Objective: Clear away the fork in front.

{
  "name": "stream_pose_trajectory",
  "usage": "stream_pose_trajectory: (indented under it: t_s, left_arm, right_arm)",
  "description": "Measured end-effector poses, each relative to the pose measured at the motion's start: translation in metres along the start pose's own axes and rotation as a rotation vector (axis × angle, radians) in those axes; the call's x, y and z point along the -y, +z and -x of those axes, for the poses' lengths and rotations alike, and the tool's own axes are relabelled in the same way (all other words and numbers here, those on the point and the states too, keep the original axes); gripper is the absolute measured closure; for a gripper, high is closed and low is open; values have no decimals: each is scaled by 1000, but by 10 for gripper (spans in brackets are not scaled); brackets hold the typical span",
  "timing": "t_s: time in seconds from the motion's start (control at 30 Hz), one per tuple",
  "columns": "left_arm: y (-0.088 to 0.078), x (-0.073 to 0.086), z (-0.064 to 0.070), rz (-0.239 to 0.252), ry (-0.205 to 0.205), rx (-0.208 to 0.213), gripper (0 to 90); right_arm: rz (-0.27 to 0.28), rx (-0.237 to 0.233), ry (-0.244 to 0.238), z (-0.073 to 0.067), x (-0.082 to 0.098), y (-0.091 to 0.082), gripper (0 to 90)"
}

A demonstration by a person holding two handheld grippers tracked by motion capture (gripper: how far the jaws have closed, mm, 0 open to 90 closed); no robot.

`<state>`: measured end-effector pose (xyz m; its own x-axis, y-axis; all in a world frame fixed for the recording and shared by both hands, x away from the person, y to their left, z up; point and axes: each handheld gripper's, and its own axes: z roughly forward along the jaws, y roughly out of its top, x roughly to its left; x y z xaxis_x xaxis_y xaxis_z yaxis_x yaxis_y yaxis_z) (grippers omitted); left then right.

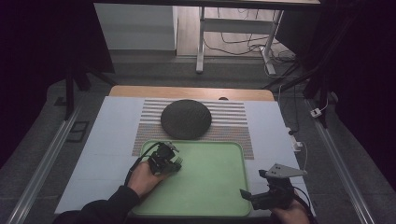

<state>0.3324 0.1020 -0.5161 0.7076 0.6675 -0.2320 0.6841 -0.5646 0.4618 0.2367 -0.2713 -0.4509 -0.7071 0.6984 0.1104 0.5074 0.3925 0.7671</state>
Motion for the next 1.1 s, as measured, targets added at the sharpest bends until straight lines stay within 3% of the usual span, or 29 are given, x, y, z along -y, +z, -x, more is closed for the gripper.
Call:
stream_pose_trajectory:
  t_s: [0.33,0.57,0.67,0.73,0.87,1.0,1.1]
  left_arm:
    - [-17,13,-39,8,-134,-34,885]
    - [-27,22,-57,6,-190,-82,884]
    - [-29,25,-62,18,-209,-70,884]
    - [-30,26,-63,24,-216,-56,873]
    - [-37,27,-64,77,-216,-30,760]
    - [-49,31,-62,144,-172,-8,616]
    - [-58,36,-60,195,-134,-17,462]
  right_arm:
    - [1,-4,2,1,0,0,0]
    - [1,-5,5,1,0,0,0]
    - [2,-5,5,1,0,0,0]
    - [1,-5,6,1,0,0,0]
    - [3,-5,6,1,0,0,0]
    - [6,-8,9,1,0,0,0]
    - [7,-6,10,1,0,0,0]
